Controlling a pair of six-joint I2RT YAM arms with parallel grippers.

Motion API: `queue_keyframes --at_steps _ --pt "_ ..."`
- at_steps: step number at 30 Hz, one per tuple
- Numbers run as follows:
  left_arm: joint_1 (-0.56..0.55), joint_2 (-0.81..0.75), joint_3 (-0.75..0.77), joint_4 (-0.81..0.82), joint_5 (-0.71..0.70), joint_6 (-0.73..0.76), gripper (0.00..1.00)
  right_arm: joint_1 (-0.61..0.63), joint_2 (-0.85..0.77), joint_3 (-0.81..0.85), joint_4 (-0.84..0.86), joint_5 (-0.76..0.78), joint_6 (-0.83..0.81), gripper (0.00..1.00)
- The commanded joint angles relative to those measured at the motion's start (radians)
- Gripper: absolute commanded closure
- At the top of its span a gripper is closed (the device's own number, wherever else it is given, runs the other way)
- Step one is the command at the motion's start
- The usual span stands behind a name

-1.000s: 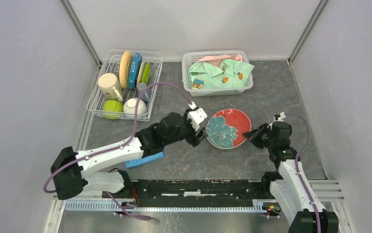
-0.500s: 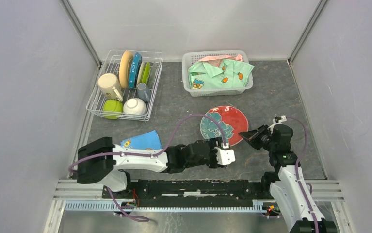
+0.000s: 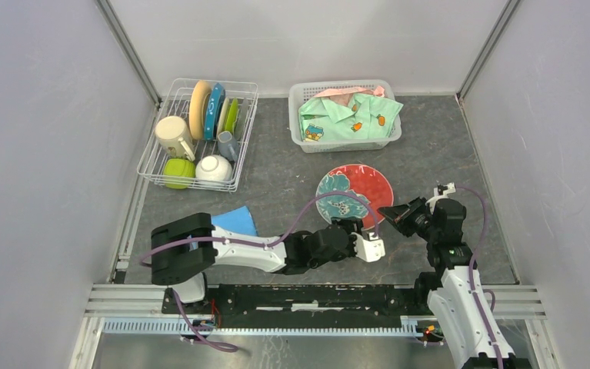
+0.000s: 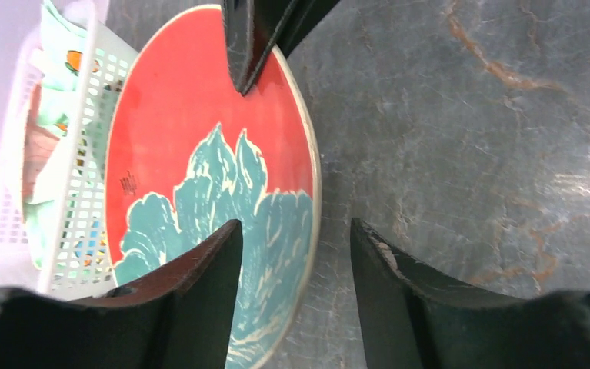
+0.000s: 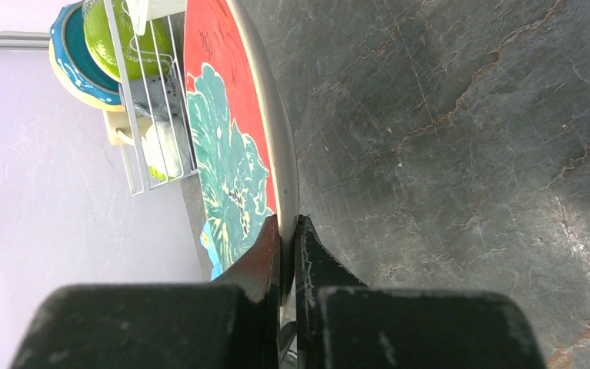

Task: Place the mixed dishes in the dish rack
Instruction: Pick up the plate from the corner of the board.

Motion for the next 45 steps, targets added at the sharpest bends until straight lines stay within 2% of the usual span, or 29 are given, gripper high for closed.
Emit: queue_keyframes --at_steps 1,6,10,17,19,25,29,36,39,43,45 --pt "-0.014 0.039 0.064 0.092 -0.061 0.102 0.43 0.002 -0.029 0.034 0.193 -0.074 0.060 1.00" --pt "-0.013 0.064 0.087 0.078 -0.062 0.121 0.51 0.002 -0.039 0.033 0.195 -0.069 0.068 1.00" --pt "-0.014 0.070 0.099 0.063 -0.054 0.107 0.66 0.003 -0.044 0.033 0.196 -0.067 0.071 1.00" --pt "0.014 0.041 0.129 0.020 -0.006 0.007 0.97 0.003 -0.045 0.060 0.191 -0.063 0.026 1.00" --pt "0.047 0.026 0.143 -0.011 0.045 -0.047 0.98 0.002 -0.049 0.069 0.158 -0.048 0.003 0.99" --pt "0.137 -0.012 0.159 -0.052 0.141 -0.182 0.98 0.002 -0.055 0.073 0.158 -0.025 -0.013 0.68" --pt "0.197 -0.032 0.149 -0.054 0.214 -0.285 0.98 0.002 -0.050 0.075 0.157 -0.022 -0.025 0.54" --pt "0.312 -0.088 0.163 -0.079 0.288 -0.468 0.98 0.002 -0.063 0.128 0.131 -0.012 -0.099 0.21" --pt "0.357 -0.120 0.196 -0.118 0.310 -0.530 0.98 0.003 -0.070 0.147 0.128 -0.009 -0.133 0.03" --pt "0.418 -0.172 0.290 -0.259 0.332 -0.561 0.98 0.002 -0.078 0.150 0.103 0.011 -0.169 0.02" --pt "0.463 -0.195 0.346 -0.341 0.395 -0.587 0.98 0.003 -0.082 0.139 0.105 0.012 -0.173 0.02"
